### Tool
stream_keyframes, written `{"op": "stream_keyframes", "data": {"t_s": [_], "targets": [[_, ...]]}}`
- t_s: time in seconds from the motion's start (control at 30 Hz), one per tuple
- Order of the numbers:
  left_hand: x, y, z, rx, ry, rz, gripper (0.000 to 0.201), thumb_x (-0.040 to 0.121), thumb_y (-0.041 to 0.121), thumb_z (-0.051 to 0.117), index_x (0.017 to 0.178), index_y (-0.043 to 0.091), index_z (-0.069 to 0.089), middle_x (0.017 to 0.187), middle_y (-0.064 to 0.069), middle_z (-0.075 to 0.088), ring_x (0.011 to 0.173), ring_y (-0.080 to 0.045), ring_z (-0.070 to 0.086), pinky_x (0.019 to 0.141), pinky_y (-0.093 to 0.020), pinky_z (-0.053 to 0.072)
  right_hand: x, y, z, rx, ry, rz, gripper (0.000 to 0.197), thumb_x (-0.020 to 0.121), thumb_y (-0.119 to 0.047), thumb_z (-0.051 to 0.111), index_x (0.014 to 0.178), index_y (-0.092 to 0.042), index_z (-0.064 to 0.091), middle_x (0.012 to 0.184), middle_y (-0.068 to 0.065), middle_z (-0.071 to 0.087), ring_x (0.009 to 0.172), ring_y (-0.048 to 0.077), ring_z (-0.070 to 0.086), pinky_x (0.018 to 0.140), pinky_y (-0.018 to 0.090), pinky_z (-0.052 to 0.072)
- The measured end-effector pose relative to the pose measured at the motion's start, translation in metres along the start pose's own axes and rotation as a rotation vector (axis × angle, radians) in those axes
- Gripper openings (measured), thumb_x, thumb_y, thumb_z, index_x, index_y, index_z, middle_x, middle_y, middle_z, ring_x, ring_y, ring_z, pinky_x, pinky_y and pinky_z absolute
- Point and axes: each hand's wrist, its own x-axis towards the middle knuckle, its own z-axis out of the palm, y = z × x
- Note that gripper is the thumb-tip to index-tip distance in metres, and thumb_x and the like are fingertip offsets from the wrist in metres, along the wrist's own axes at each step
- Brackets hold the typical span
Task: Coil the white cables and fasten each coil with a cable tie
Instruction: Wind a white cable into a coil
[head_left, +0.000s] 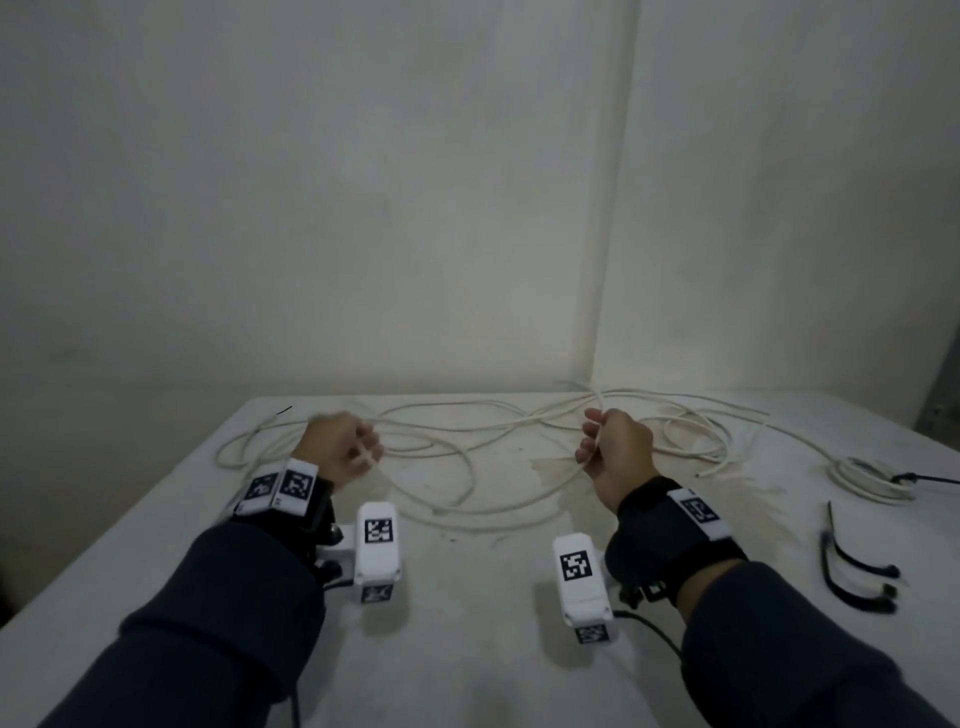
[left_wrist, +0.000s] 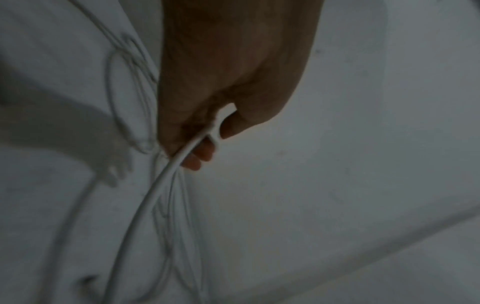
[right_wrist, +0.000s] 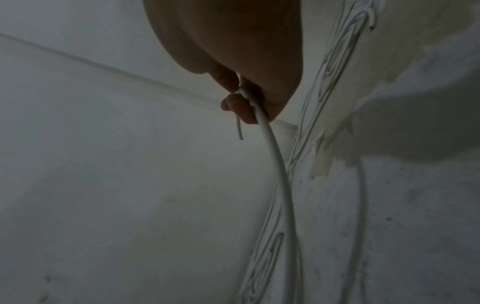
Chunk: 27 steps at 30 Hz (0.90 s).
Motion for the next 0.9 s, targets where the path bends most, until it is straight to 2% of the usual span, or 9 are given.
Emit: {"op": "stream_keyframes", "data": {"t_s": [0.07, 0.13, 0.2, 0.27, 0.33, 0.43, 0.57, 0.77, 0.9], "targets": [[0.008, -0.028, -0.017, 0.003, 0.015, -0.183, 0.031, 0.096, -0.002, 0.032, 0.067, 0.005, 0.036, 0.05, -0.012, 0.04, 0.055, -0.022, 0.037, 0.053, -0.034, 0.048, 0.004, 0.009, -0.004, -0.017, -0.014, 0.049, 0.025, 0.094, -0.005, 0.031, 0.082, -0.009, 0.052, 0.065, 0.004, 0.044, 0.047, 0.013, 0.03, 0.036, 0.018, 0.029], [0.014, -0.044, -0.024, -0.027, 0.071, -0.229, 0.023, 0.098, 0.0, 0.03, 0.079, 0.0, 0.043, 0.064, -0.015, 0.042, 0.058, -0.022, 0.039, 0.058, -0.036, 0.05, 0.01, 0.018, -0.007, -0.03, -0.029, 0.09, 0.023, 0.093, -0.003, 0.03, 0.084, -0.009, 0.051, 0.062, 0.004, 0.044, 0.047, 0.013, 0.031, 0.037, 0.018, 0.03], [0.016, -0.046, -0.02, 0.037, 0.088, -0.114, 0.025, 0.099, 0.002, 0.028, 0.114, 0.001, 0.048, 0.074, -0.014, 0.047, 0.054, -0.019, 0.042, 0.048, -0.029, 0.049, 0.016, 0.023, -0.011, -0.038, -0.031, 0.107, 0.022, 0.09, 0.0, 0.031, 0.092, -0.005, 0.053, 0.062, 0.004, 0.047, 0.05, 0.014, 0.035, 0.039, 0.02, 0.034], [0.014, -0.037, -0.007, 0.157, -0.032, 0.053, 0.037, 0.1, 0.003, 0.028, 0.131, 0.015, 0.044, 0.074, -0.009, 0.05, 0.042, -0.011, 0.042, 0.044, -0.019, 0.041, 0.02, 0.024, -0.013, -0.022, -0.031, 0.104, 0.021, 0.09, -0.002, 0.034, 0.091, -0.004, 0.055, 0.063, 0.004, 0.047, 0.05, 0.014, 0.035, 0.042, 0.022, 0.033], [0.006, -0.023, 0.011, 0.219, -0.228, 0.213, 0.037, 0.103, 0.006, 0.03, 0.134, 0.02, 0.045, 0.071, -0.005, 0.048, 0.037, -0.004, 0.036, 0.041, -0.015, 0.035, 0.024, 0.025, -0.014, -0.008, -0.021, 0.084, 0.015, 0.091, -0.009, 0.042, 0.082, -0.007, 0.055, 0.062, 0.002, 0.043, 0.049, 0.013, 0.031, 0.04, 0.022, 0.029], [-0.006, 0.002, 0.038, 0.291, -0.453, 0.361, 0.036, 0.104, 0.012, 0.033, 0.132, 0.028, 0.05, 0.068, -0.001, 0.049, 0.043, -0.003, 0.033, 0.047, -0.017, 0.031, 0.031, 0.027, -0.015, 0.017, 0.025, 0.055, 0.013, 0.091, -0.015, 0.054, 0.079, -0.011, 0.055, 0.061, -0.002, 0.038, 0.046, 0.01, 0.027, 0.035, 0.018, 0.023], [-0.004, 0.023, 0.064, 0.241, -0.584, 0.414, 0.036, 0.104, 0.012, 0.033, 0.126, 0.034, 0.052, 0.066, 0.003, 0.051, 0.047, -0.004, 0.031, 0.05, -0.018, 0.031, 0.047, 0.034, -0.019, 0.198, 0.005, 0.069, 0.013, 0.091, -0.019, 0.055, 0.079, -0.014, 0.054, 0.057, -0.004, 0.036, 0.037, 0.008, 0.025, 0.033, 0.016, 0.022], [0.032, 0.034, 0.07, -0.036, -0.441, 0.445, 0.038, 0.104, 0.011, 0.031, 0.127, 0.037, 0.047, 0.064, 0.004, 0.048, 0.044, -0.002, 0.032, 0.048, -0.017, 0.032, 0.067, 0.041, -0.027, 0.407, -0.081, 0.089, 0.014, 0.092, -0.02, 0.051, 0.079, -0.016, 0.05, 0.05, -0.006, 0.035, 0.037, 0.008, 0.026, 0.035, 0.018, 0.023], [0.07, 0.018, 0.047, -0.111, -0.138, 0.34, 0.037, 0.103, 0.01, 0.035, 0.134, 0.029, 0.042, 0.07, -0.001, 0.05, 0.051, -0.005, 0.041, 0.049, -0.017, 0.039, 0.083, 0.052, -0.021, 0.501, -0.067, 0.111, 0.01, 0.094, -0.018, 0.048, 0.085, -0.015, 0.053, 0.047, -0.006, 0.039, 0.035, 0.007, 0.031, 0.035, 0.016, 0.027]]}}
